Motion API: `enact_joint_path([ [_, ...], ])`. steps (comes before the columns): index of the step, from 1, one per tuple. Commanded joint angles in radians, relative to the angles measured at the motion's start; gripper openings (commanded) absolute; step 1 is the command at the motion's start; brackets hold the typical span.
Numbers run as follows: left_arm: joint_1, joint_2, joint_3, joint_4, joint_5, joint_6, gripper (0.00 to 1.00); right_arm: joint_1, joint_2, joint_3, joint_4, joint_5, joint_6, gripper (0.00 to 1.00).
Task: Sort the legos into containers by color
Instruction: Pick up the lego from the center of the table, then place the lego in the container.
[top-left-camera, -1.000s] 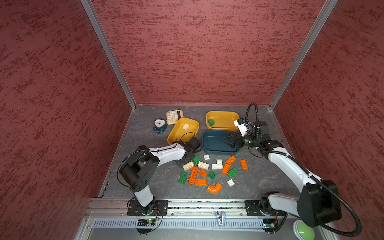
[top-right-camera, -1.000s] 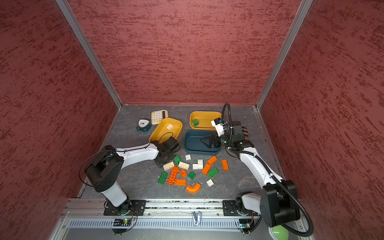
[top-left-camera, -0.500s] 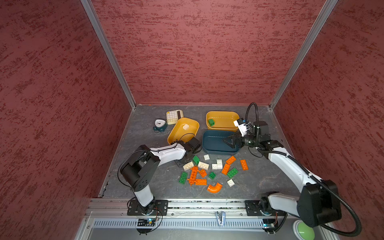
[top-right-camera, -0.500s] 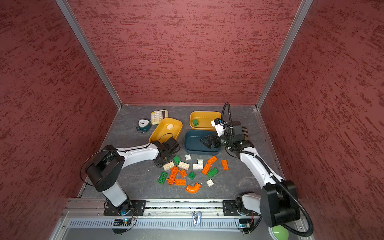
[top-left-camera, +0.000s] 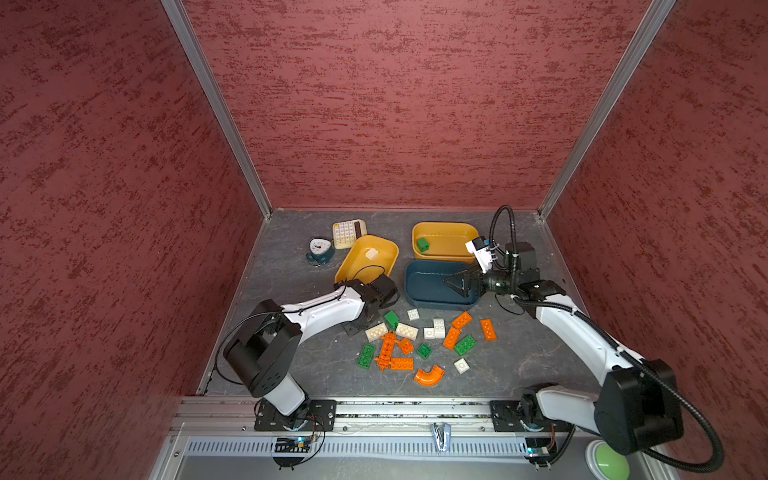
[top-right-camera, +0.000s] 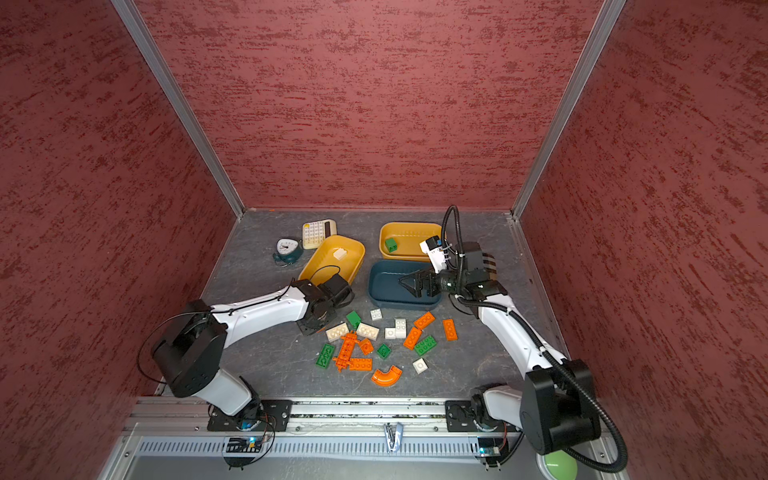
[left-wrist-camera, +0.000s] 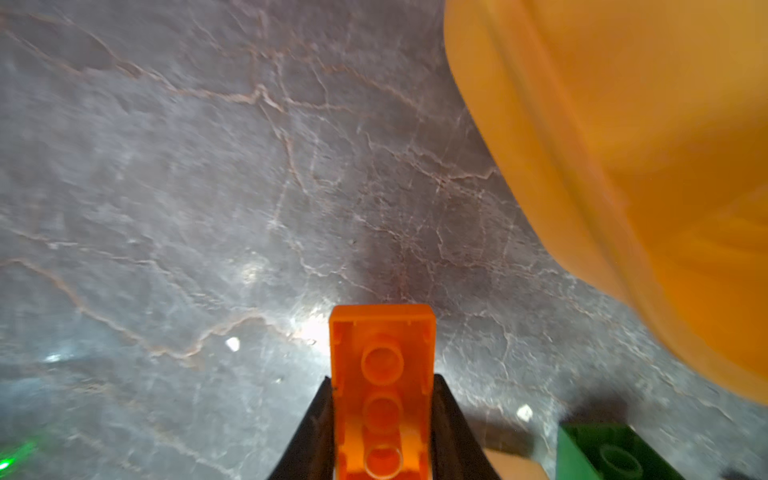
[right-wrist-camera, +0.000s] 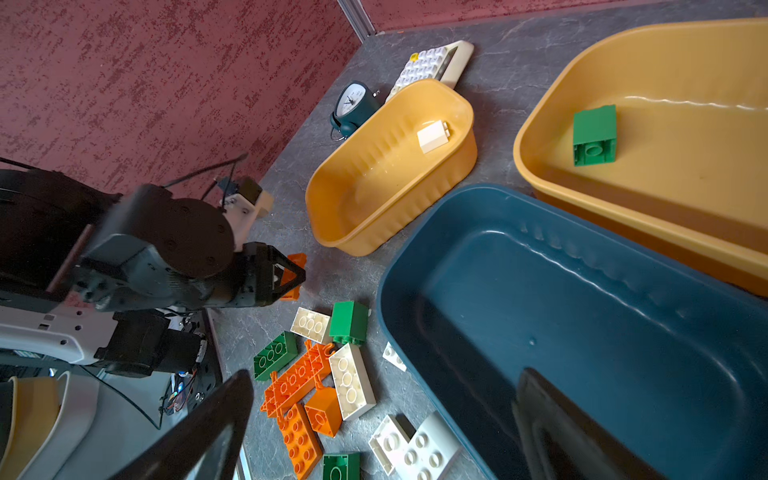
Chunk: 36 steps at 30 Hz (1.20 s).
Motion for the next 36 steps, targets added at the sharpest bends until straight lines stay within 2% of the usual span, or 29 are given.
enact_joint_path([
  [1,-0.014,-0.074,0.054,-0.020,-0.022,0.124,0.24,0.006,0.004,0.007,0.014,-0.007,-0.024,0.99],
  [7,-0.017,-0.030,0.250,0.032,0.015,0.402,0.24,0.005,0.021,0.046,-0.019,0.041,-0.039,0.99],
  [11,-0.018,0.067,0.378,0.118,0.104,0.580,0.24,0.000,0.018,0.047,-0.003,0.070,-0.017,0.99],
  [16,-0.023,0.220,0.516,0.232,0.231,0.732,0.24,-0.012,0.006,0.044,-0.009,0.131,-0.005,0.99],
  [21,-0.030,0.361,0.648,0.276,0.308,0.802,0.25,-0.029,-0.013,0.036,-0.006,0.162,0.001,0.99],
  [25,-0.033,0.455,0.730,0.259,0.317,0.820,0.27,-0.039,-0.025,0.026,-0.016,0.170,-0.002,0.99],
  [30,-0.014,0.517,0.782,0.237,0.301,0.819,0.39,-0.044,-0.033,0.017,-0.024,0.174,-0.004,0.99],
  [36,0.007,0.481,0.758,0.231,0.285,0.829,0.52,-0.044,-0.036,0.014,-0.032,0.175,-0.010,0.99],
])
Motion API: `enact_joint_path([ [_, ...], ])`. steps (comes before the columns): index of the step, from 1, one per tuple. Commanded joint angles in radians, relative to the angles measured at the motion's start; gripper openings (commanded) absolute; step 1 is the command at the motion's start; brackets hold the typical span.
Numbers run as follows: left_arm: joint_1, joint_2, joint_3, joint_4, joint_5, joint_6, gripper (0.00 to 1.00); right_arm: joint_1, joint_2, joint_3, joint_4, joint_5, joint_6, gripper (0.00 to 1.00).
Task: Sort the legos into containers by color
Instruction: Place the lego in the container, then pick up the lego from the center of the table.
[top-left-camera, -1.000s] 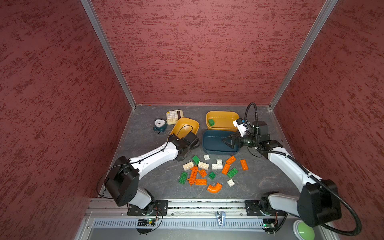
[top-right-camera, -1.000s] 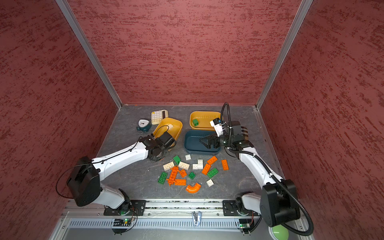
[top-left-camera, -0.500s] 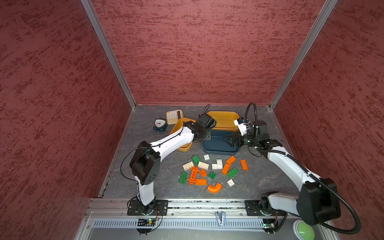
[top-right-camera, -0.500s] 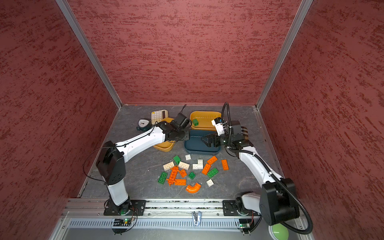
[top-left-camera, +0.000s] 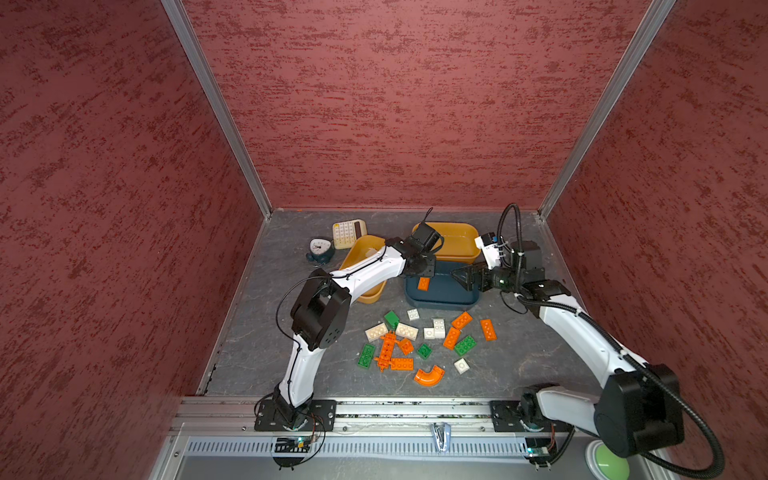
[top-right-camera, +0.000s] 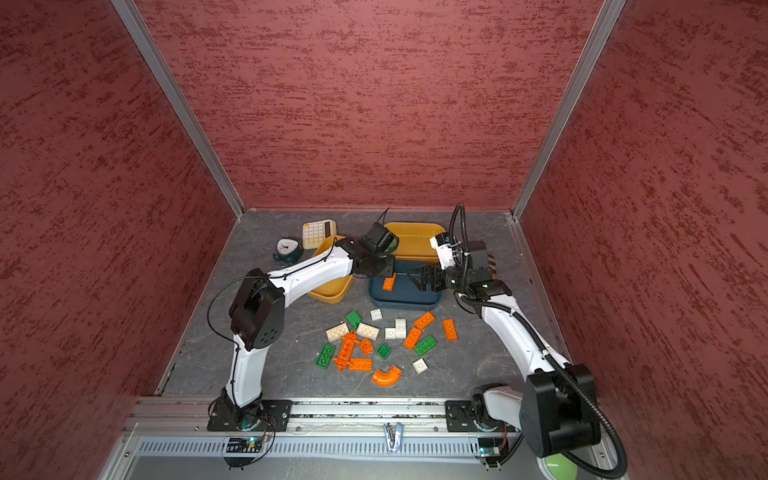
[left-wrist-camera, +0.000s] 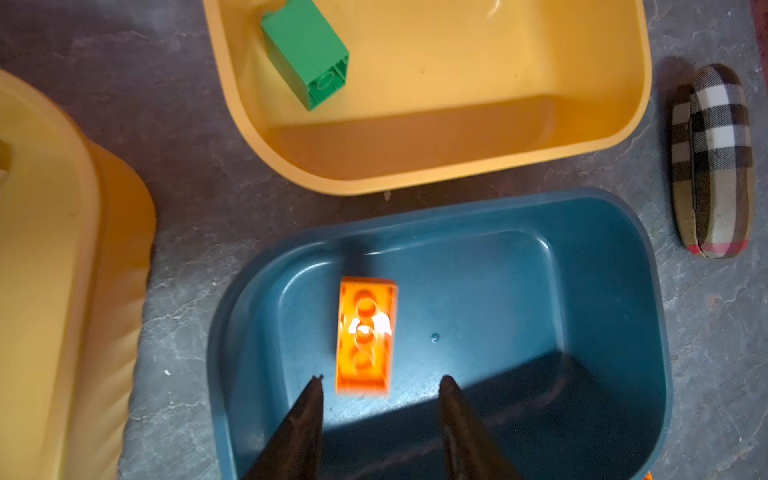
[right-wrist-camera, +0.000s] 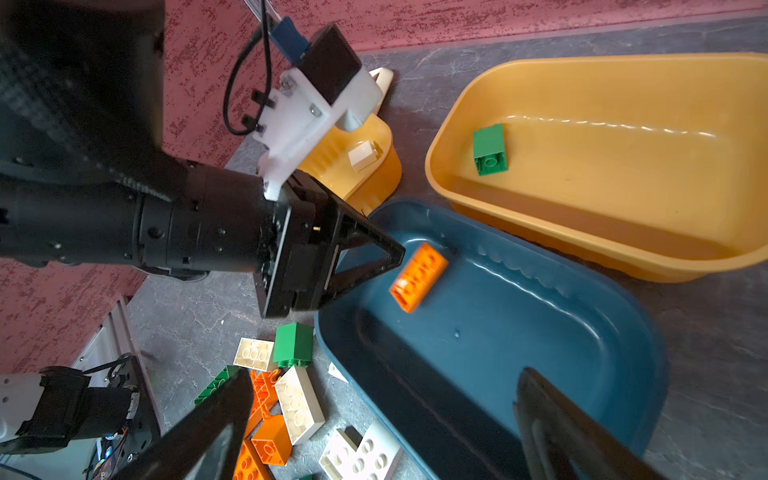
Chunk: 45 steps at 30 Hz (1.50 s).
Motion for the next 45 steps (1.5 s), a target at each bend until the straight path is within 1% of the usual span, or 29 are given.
enact_joint_path([
  [1,0.010,-0.042,-0.008,-0.017,-0.024,0.022,0.54,-0.005,-0.017,0.004,-0.011,0.007,-0.020,0.99],
  [3,0.010,-0.077,-0.038,-0.029,-0.035,0.021,0.57,-0.004,-0.013,0.004,-0.008,-0.004,-0.020,0.99],
  [6,0.006,-0.159,-0.128,-0.042,-0.054,0.017,0.60,-0.005,-0.008,0.002,-0.002,-0.021,-0.017,0.99],
  [12,-0.023,-0.367,-0.371,-0.075,-0.071,0.055,0.65,-0.004,0.007,-0.003,0.010,-0.077,-0.017,0.99],
  [16,-0.028,-0.501,-0.527,-0.088,-0.017,0.152,0.69,-0.003,0.013,-0.008,0.017,-0.108,-0.020,0.99],
  [19,-0.025,-0.571,-0.603,-0.117,0.009,0.230,0.73,-0.002,0.013,-0.012,0.020,-0.123,-0.021,0.99],
  [22,-0.014,-0.617,-0.660,-0.143,0.049,0.297,0.73,-0.001,0.008,-0.021,0.026,-0.131,-0.019,0.99],
  [27,0.001,-0.622,-0.721,-0.178,0.064,0.399,0.75,0.004,-0.002,-0.037,0.027,-0.133,-0.019,0.99],
  [30,0.010,-0.610,-0.749,-0.155,0.098,0.456,0.74,0.007,-0.008,-0.043,0.024,-0.133,-0.020,0.99],
  [34,0.011,-0.557,-0.744,-0.165,0.101,0.543,0.73,0.009,-0.014,-0.042,0.015,-0.132,-0.024,0.99],
  [36,0.011,-0.529,-0.748,-0.174,0.085,0.594,0.73,0.010,-0.019,-0.042,0.007,-0.131,-0.026,0.99],
  [41,0.026,-0.514,-0.787,-0.145,0.072,0.664,0.70,0.012,-0.022,-0.044,0.000,-0.129,-0.027,0.99],
  [45,0.033,-0.485,-0.799,-0.116,0.069,0.682,0.67,0.014,-0.016,-0.042,-0.002,-0.127,-0.029,0.99],
])
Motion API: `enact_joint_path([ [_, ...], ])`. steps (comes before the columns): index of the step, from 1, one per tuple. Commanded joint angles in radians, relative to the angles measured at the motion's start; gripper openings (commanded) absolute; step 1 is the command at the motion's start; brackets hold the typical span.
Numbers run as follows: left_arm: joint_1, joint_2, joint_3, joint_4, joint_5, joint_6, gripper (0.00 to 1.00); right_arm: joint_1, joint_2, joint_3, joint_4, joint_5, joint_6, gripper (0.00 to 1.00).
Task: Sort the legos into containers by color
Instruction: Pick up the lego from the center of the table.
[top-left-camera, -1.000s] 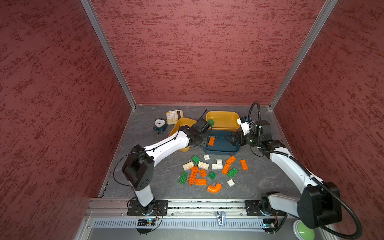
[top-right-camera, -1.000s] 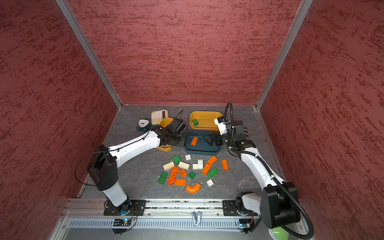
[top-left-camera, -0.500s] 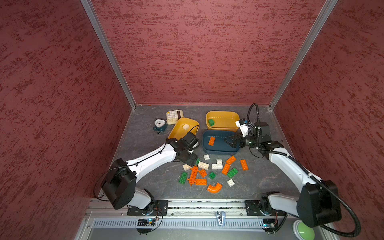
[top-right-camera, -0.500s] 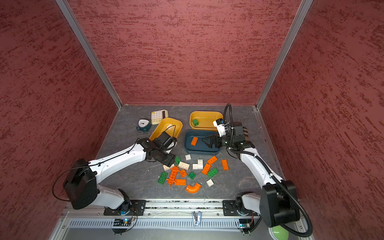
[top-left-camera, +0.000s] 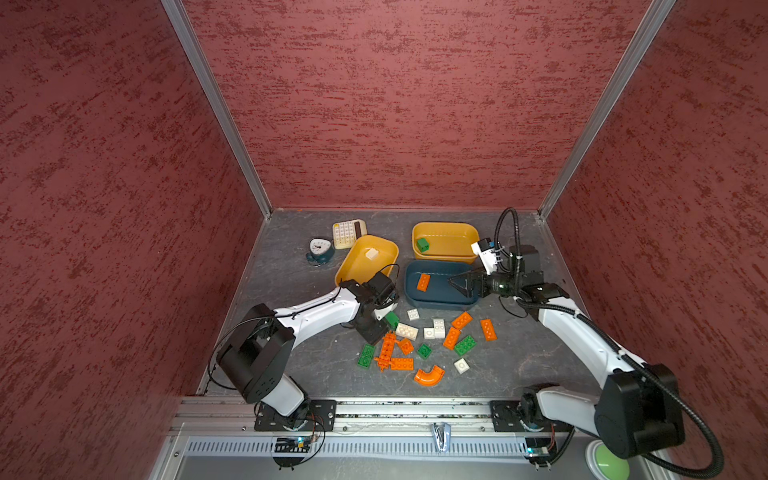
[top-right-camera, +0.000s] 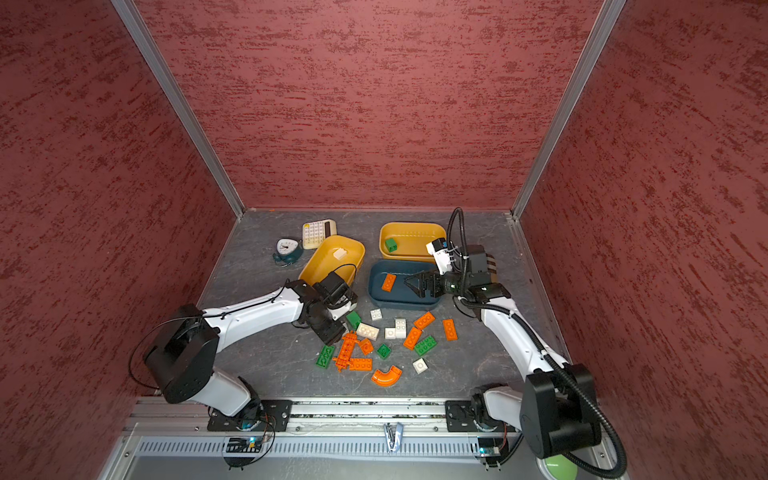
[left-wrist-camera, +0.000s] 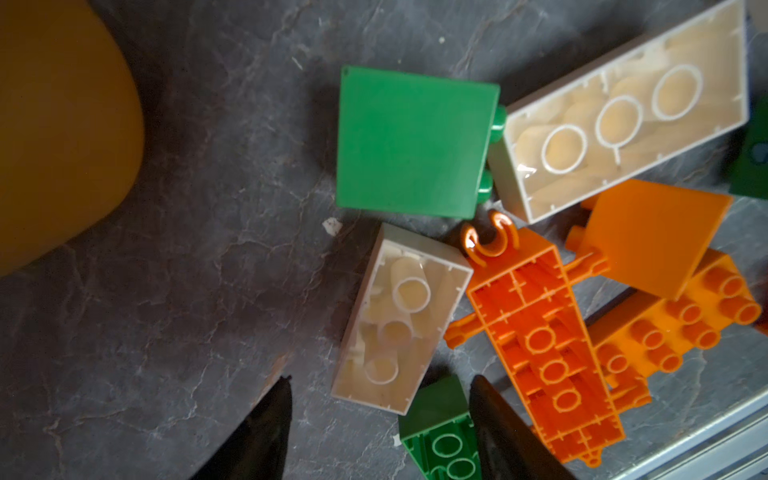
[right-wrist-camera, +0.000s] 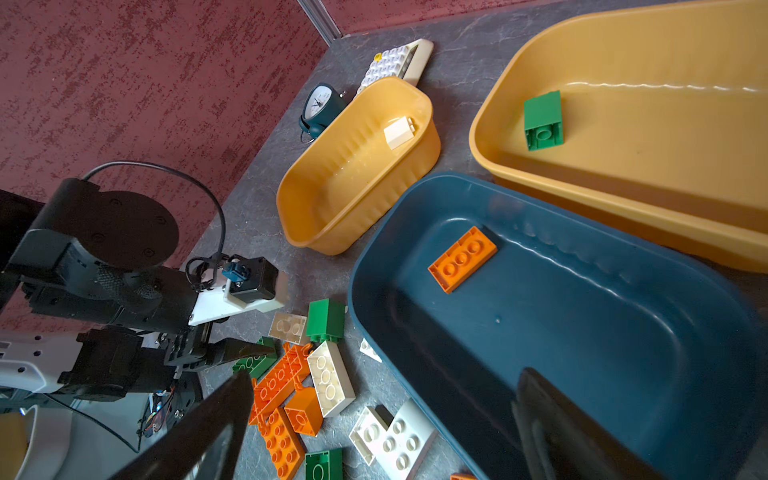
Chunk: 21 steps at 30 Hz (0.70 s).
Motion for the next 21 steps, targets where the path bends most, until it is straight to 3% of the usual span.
enact_joint_path([
  [1,0.008,0.035,-0.003,0.043,-0.011,0.053,0.66,0.007,-0.010,-0.001,-0.007,-0.014,-0.029,0.99],
  [19,0.014,0.130,0.052,0.082,-0.038,0.039,0.47,0.009,-0.001,-0.025,0.017,-0.014,-0.032,0.99],
  [21,0.014,0.138,0.058,0.082,-0.034,0.039,0.40,0.010,-0.001,-0.026,0.021,-0.014,-0.032,0.99],
])
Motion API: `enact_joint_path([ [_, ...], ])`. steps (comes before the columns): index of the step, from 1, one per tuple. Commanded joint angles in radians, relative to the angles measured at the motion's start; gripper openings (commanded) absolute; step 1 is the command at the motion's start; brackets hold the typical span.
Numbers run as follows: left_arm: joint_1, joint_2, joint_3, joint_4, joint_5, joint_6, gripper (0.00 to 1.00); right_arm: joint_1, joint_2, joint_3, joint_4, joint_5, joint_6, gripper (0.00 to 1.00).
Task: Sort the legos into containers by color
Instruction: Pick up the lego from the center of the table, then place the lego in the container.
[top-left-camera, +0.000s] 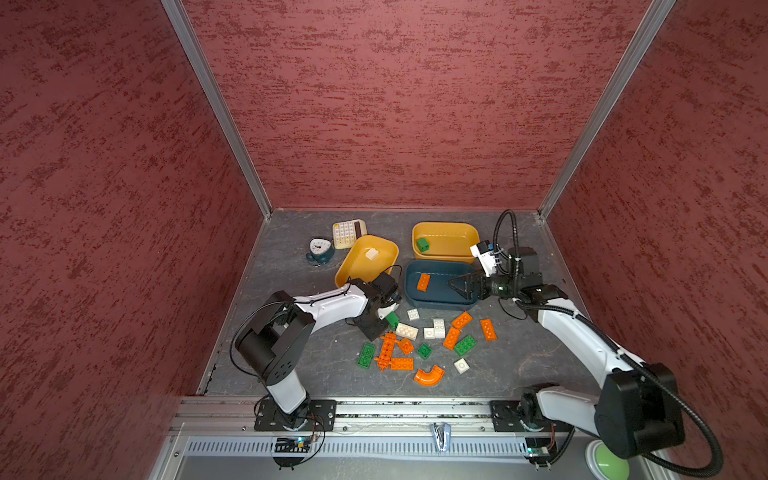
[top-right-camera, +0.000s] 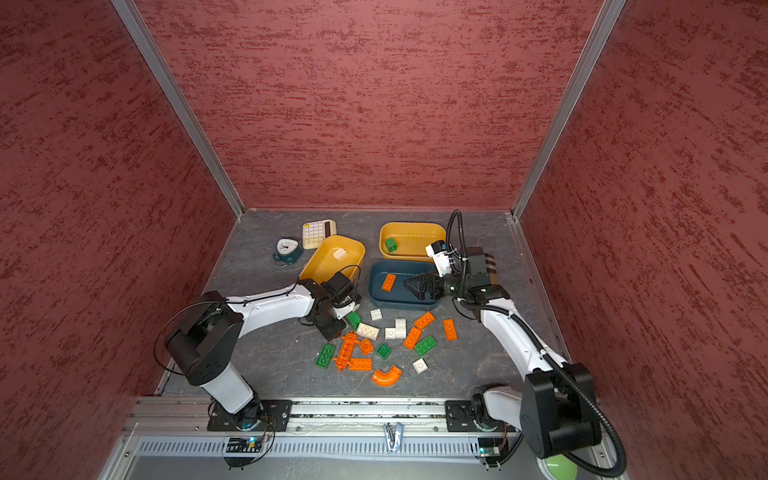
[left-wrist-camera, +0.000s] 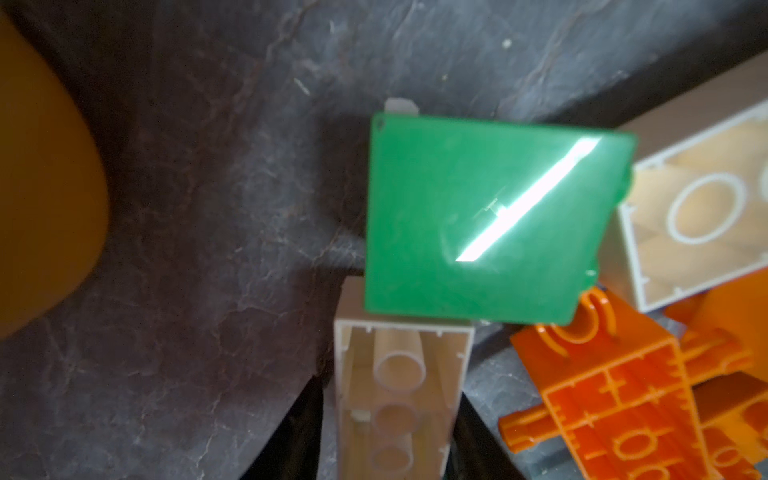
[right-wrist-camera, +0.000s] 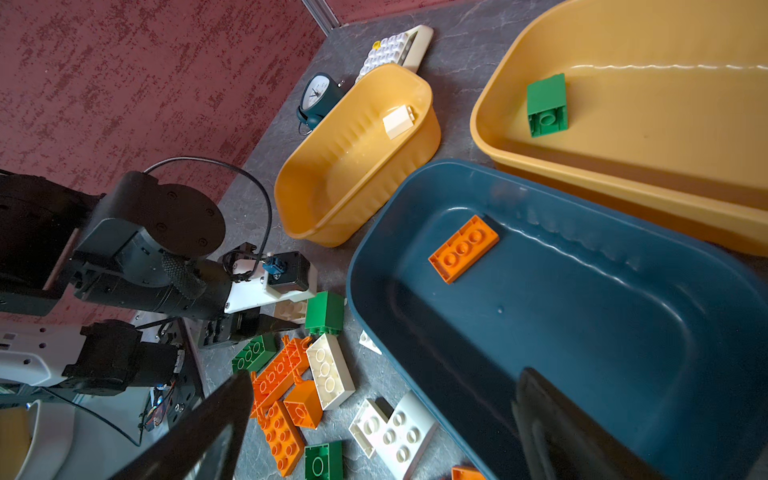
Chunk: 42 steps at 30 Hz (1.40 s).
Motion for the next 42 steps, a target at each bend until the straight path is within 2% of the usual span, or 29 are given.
enact_joint_path([
  [1,0.004,0.024,0.032,0.016,0.005,0.005,0.35,0.005,-0.001,-0.011,0.022,-0.015,-0.029,0.99],
  [4,0.003,0.024,0.049,0.003,0.011,0.003,0.30,0.005,-0.001,-0.013,0.026,-0.015,-0.028,0.99],
  [9,-0.015,0.002,0.091,-0.046,0.024,-0.004,0.28,0.004,-0.006,-0.007,0.025,-0.019,-0.023,0.99],
  [15,-0.007,-0.042,0.205,-0.136,0.033,-0.024,0.27,0.005,-0.005,0.011,0.037,-0.036,-0.011,0.99],
  [19,0.036,-0.050,0.313,-0.199,0.030,-0.039,0.28,0.005,-0.001,0.018,0.045,-0.045,-0.004,0.99],
  [23,0.136,-0.027,0.406,-0.195,-0.003,-0.077,0.29,0.005,0.002,0.018,0.068,-0.054,0.012,0.99],
  [29,0.283,0.098,0.545,-0.149,-0.035,-0.189,0.28,0.009,0.020,0.027,0.092,-0.063,0.030,0.99],
  [38,0.334,0.335,0.697,-0.092,-0.139,-0.233,0.28,0.012,0.033,0.033,0.096,-0.052,0.032,0.99],
  [42,0.341,0.408,0.746,-0.082,-0.165,-0.251,0.32,0.014,0.040,0.029,0.093,-0.043,0.030,0.99],
])
